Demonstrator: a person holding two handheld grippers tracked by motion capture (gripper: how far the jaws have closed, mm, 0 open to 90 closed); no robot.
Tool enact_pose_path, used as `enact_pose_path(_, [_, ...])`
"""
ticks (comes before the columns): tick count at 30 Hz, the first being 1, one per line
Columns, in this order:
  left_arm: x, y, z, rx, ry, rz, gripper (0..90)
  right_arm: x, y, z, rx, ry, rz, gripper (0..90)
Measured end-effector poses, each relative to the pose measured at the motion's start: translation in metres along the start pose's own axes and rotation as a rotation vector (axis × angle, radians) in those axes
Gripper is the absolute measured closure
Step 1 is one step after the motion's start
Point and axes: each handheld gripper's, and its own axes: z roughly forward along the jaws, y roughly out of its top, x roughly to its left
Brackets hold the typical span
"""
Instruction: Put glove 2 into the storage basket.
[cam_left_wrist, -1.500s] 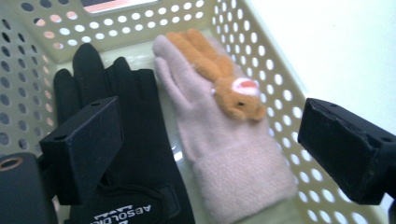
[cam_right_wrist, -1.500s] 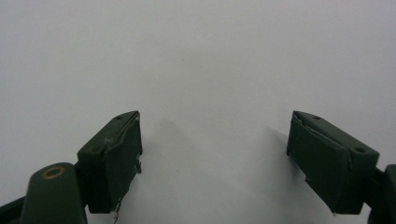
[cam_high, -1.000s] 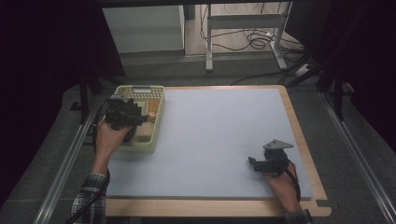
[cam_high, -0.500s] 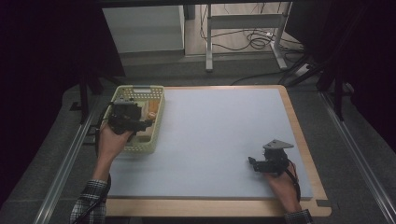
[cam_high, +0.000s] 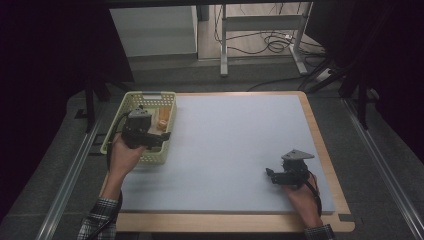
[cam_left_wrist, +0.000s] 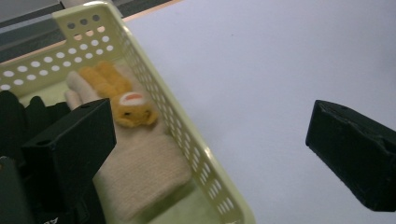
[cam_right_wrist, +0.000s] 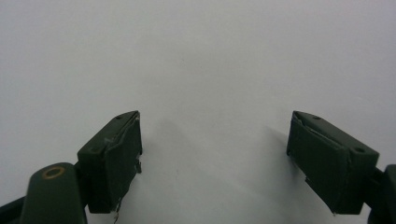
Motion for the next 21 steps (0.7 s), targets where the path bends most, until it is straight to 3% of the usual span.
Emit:
enact_pose_path(14, [-0.027,-0.002,0.012,0.001,-0.045,0.05,2.1,0.0,0.0,0.0,0.0,0.001,0.0,17.9])
enact_pose_path(21, [-0.037,-0.006,0.02,0.019,-0.046,0.069,2.1,0.0,0.0,0.0,0.0,0.001,-0.001,17.9])
